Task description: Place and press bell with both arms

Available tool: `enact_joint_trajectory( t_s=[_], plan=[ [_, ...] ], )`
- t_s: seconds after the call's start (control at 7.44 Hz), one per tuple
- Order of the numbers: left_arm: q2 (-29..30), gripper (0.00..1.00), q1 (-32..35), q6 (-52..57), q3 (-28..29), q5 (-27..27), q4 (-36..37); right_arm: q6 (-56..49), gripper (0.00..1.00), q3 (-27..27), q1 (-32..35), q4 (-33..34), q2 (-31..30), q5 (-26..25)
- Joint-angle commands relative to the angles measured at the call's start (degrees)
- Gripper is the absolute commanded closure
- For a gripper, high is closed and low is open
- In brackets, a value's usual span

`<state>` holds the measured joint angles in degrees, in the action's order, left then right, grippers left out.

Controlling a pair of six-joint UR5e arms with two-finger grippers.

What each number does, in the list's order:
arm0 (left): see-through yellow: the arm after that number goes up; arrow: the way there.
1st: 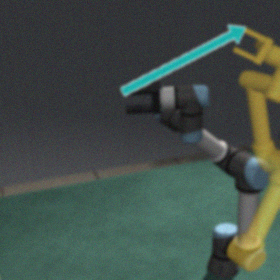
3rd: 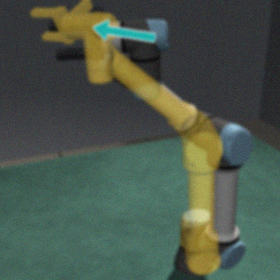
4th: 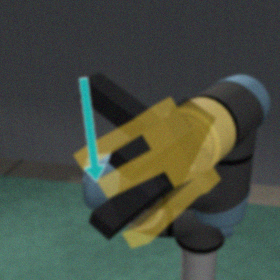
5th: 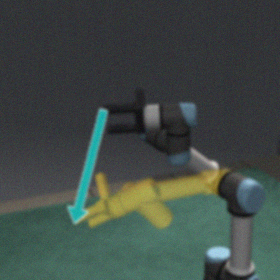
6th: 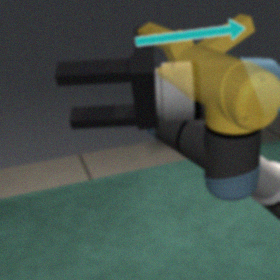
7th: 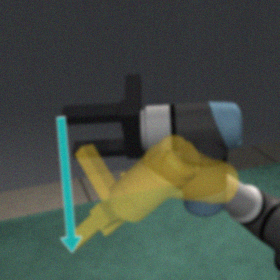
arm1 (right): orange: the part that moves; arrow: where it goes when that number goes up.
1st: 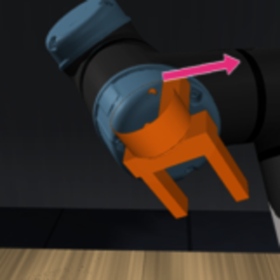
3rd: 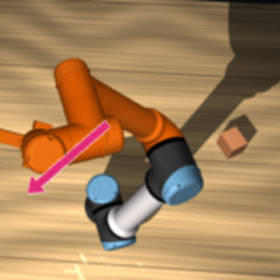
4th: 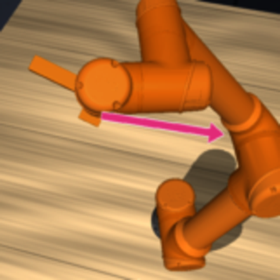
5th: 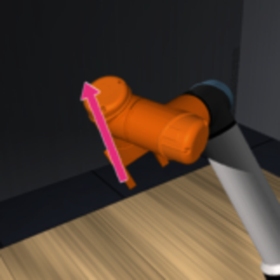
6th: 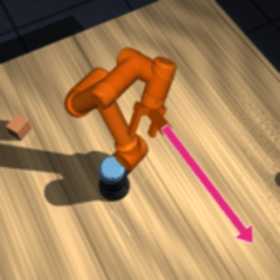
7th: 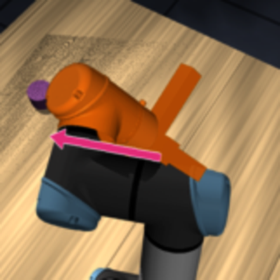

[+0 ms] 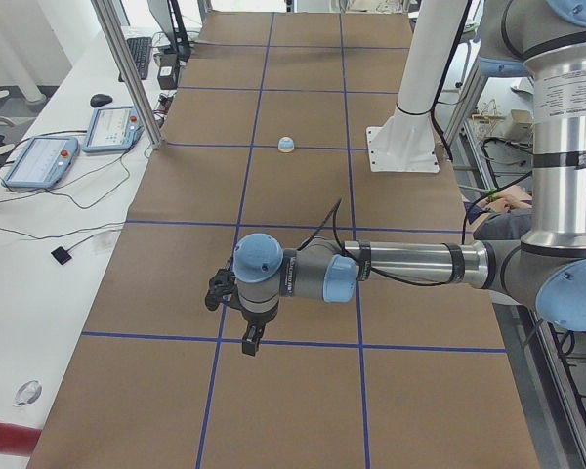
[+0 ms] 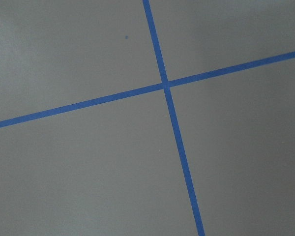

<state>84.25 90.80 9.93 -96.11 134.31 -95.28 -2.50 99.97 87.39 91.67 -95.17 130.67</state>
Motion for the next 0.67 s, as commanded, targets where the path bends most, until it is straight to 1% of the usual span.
enact_joint_trajectory(
  t_s=[0.0,0.54],
  plan=[
    [-0.1,0.00,0.0,0.0,0.4,-0.1,0.1,-0.3,0.00,0.1,1.8,0.0,-3.7,-0.2],
    [-0.8,0.00,0.2,0.5,0.6,-0.5,-0.3,-0.1,0.00,-0.5,1.9,0.0,-4.1,-0.5]
  ],
)
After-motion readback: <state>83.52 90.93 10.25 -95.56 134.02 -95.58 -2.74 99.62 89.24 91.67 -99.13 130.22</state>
